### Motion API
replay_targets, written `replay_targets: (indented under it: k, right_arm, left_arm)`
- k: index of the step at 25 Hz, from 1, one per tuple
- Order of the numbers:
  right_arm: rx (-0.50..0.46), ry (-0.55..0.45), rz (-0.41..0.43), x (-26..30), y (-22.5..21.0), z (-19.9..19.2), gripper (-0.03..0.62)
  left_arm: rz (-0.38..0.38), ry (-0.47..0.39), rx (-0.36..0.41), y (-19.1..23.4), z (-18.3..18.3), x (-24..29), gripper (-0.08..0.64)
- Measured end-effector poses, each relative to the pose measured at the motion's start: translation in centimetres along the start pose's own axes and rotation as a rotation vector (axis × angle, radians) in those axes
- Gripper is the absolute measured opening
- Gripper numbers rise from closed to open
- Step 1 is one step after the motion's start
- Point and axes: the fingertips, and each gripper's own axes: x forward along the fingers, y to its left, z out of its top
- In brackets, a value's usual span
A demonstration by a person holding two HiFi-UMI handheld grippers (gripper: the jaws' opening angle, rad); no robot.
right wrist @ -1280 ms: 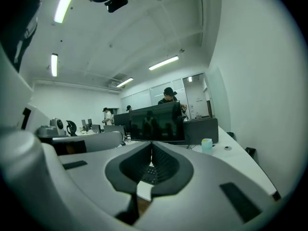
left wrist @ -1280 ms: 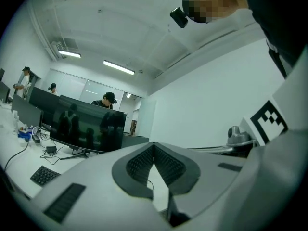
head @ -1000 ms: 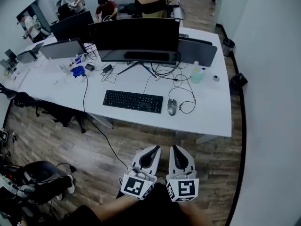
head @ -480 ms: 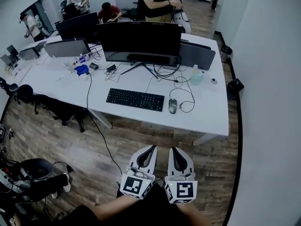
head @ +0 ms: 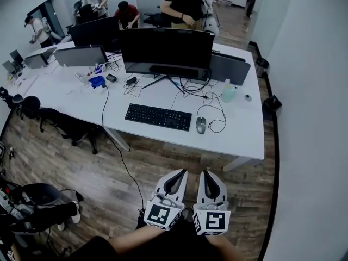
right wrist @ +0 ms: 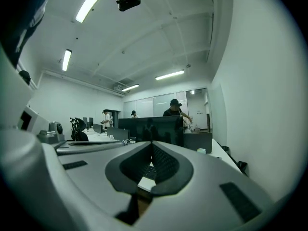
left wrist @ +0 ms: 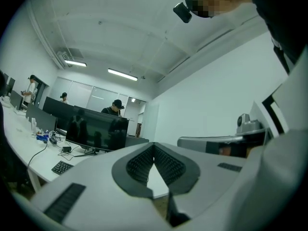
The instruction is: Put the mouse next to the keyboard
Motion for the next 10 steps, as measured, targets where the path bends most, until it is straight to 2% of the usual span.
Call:
replay_targets:
  k: [4,10]
  right_arm:
    - [0.008,0.006,0.000,-0.11,-0.15,-0.09,0.018]
    - [0.016,-0.006,-0.014,-0.48,-0.92,0.13,0.018]
  left_arm:
    - [0.006,-0.001,-0.014,-0.07,-0.07,0.10,0.012]
    - [0.000,-0.041,0.010,-0.39,0.89,0.55,0.012]
